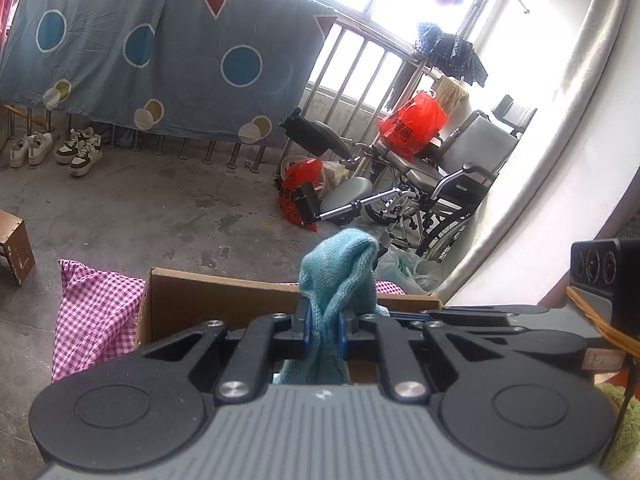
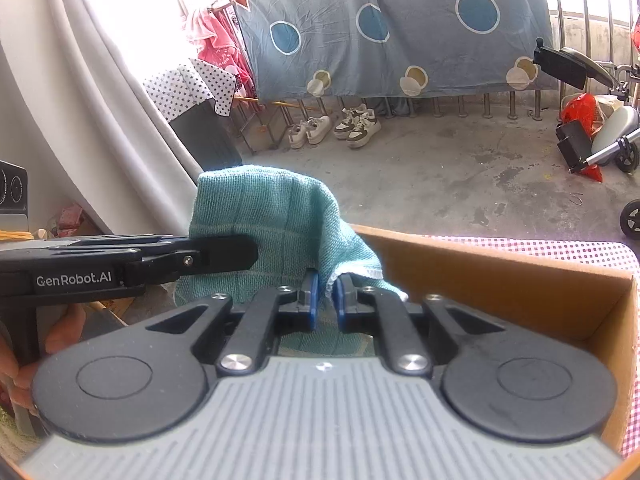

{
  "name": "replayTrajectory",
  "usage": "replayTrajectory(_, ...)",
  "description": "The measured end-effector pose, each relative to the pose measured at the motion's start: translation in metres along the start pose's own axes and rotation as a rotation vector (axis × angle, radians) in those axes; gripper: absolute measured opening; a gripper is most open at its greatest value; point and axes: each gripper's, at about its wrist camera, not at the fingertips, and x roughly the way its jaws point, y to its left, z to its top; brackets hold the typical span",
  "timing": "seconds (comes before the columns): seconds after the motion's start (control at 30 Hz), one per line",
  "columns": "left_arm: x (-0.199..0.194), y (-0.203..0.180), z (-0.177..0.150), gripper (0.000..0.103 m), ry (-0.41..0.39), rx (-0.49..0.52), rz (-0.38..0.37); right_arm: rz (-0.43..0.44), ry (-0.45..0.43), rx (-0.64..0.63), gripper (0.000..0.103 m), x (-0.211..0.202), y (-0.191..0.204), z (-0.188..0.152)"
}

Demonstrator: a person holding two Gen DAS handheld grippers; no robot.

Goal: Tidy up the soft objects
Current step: 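Carry the teal towel over the box and lower it inside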

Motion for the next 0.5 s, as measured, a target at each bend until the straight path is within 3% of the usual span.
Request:
replayTrajectory(0.17,0.032,0.009,0.003,0.014,0.019,0.054,0.07,-0.042,-0.016,-0.068,0.008,0.037,-0.006,0.018)
replayTrajectory(0.27,0.051,0.021,-0.009,0.021,0.098,0.066,0.136,-0.045,0.056,-0.058,0.008,0.071,-0.014,0.006)
replayTrajectory(0.33,0.057,0.029,-0.016,0.041,0.139,0.057,0.18,-0.04,0.117,-0.036,0.009,0.094,-0.02,-0.005)
replayTrajectory(0.5,0.049,0.036,-0.017,0.061,0.139,0.062,0.248,-0.003,0.289,0.093,0.011,0.153,-0.028,-0.033)
